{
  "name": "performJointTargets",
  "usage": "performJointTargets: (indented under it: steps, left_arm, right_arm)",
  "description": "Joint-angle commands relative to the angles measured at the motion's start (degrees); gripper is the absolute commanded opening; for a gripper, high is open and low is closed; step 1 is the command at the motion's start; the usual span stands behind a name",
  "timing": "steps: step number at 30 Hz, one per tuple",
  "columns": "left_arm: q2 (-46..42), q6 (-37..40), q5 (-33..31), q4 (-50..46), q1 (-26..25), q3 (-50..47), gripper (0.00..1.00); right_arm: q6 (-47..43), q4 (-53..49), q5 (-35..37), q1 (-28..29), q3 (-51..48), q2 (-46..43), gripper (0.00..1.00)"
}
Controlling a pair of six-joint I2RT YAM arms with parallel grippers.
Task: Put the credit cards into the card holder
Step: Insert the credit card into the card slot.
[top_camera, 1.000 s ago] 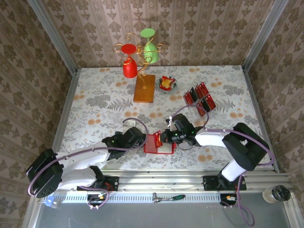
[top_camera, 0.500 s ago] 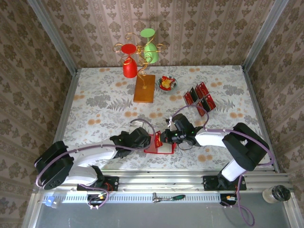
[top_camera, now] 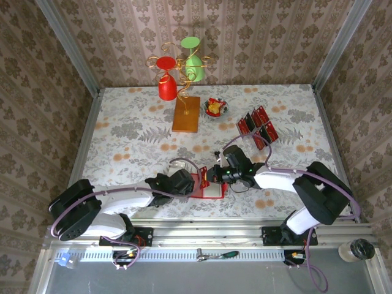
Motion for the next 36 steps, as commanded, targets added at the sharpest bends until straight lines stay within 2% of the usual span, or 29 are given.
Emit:
performJointTargets:
  steps: [1,9,21,36]
  left_arm:
    - [0.4,-2.1,-1.5,-1.1,-0.7,-0.8,1.00]
    - [0.6,-3.5,-2.7,-2.2,-1.1,-1.2,1.00]
    - [2.1,-5.0,-3.6,-3.5,-1.8,-1.0,1.00]
    - [2.6,-6.5,-4.3,-4.1,-2.3,-1.3,1.00]
  right_arm:
    - [0.4,-1.7,1.1,-0.4,-0.3,-2.8,0.00]
    - [3.1,0.9,7.0,-0.1,-4.3,-6.2,0.00]
    - [7.3,20.0,6.0,-0.1,-13.0,-3.2,0.00]
    - [8.7,27.8,7.5,0.4,-13.9,1.7,0.00]
